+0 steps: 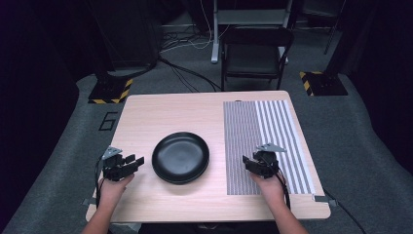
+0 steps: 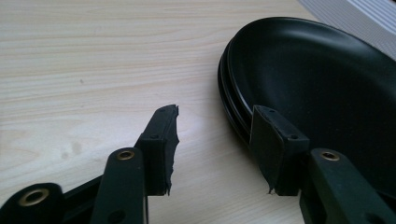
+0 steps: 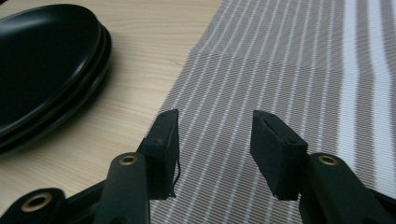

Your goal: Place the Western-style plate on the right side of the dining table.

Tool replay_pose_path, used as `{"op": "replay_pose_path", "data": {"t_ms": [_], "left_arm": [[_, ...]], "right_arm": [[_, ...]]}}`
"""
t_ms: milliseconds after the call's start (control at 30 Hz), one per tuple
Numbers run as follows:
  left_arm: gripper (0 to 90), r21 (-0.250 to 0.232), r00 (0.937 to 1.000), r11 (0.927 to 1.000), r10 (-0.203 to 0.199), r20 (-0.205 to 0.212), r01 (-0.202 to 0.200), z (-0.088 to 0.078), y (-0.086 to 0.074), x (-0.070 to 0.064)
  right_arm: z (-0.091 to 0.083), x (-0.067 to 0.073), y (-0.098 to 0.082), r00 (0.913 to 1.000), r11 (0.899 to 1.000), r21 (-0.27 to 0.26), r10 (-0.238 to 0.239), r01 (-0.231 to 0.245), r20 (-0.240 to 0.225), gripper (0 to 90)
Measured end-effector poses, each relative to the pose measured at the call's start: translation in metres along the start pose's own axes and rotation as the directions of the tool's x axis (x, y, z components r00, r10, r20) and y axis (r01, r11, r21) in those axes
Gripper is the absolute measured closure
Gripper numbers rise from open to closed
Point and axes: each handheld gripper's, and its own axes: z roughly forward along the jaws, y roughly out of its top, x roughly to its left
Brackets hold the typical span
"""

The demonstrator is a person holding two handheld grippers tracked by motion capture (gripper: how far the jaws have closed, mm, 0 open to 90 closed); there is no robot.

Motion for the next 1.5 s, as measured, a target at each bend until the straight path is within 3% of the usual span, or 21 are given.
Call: {"op": "replay_pose_path", "data": {"t_ms": [100,267,400,467,667,967,1100,1300,1367,1500], "left_arm": [[54.5,0.013,0.9994,0.9997,-0.019,0.027,0.019,0.001,0.000,0.000],[57.2,0.022,0.9990,0.9994,-0.028,0.035,0.028,0.003,0.000,-0.001],[61.5,0.040,0.9965,0.9976,-0.059,0.059,0.056,0.006,0.002,-0.003],[62.2,0.052,0.9927,0.9944,-0.095,0.074,0.091,0.008,0.003,-0.006],[64.5,0.075,0.9912,0.9922,-0.105,0.081,0.099,0.013,0.005,-0.012],[66.3,0.092,0.9870,0.9865,-0.143,0.074,0.136,0.019,0.006,-0.009],[66.7,0.089,0.9800,0.9807,-0.181,0.083,0.174,0.019,0.009,-0.006],[67.8,0.099,0.9804,0.9798,-0.182,0.076,0.174,0.023,0.010,-0.011],[68.3,0.100,0.9772,0.9775,-0.195,0.085,0.186,0.024,0.011,-0.011],[69.0,0.117,0.9644,0.9640,-0.250,0.087,0.239,0.029,0.013,-0.010]], "right_arm": [[0.005,0.007,0.003,0.9995,1.000,0.003,0.006,-0.006,-0.029,52.2],[0.012,0.018,0.007,0.9985,1.000,0.002,0.013,-0.013,-0.054,52.7],[0.020,0.031,0.013,0.9968,1.000,-0.001,0.013,-0.014,-0.079,53.7],[0.022,0.034,0.014,0.9965,1.000,0.002,0.016,-0.016,-0.082,53.9],[0.033,0.049,0.015,0.9943,1.000,0.006,-0.003,0.004,-0.107,54.2],[0.037,0.053,0.018,0.9934,1.000,-0.003,-0.002,0.002,-0.115,55.1],[0.037,0.054,0.020,0.9920,1.000,-0.003,0.014,-0.014,-0.126,55.2],[0.041,0.056,0.020,0.9882,0.999,-0.003,0.035,-0.036,-0.149,55.4],[0.043,0.056,0.021,0.9860,0.999,-0.004,0.050,-0.051,-0.159,55.4],[0.046,0.056,0.021,0.9834,0.998,-0.001,0.064,-0.065,-0.170,55.4]]}}
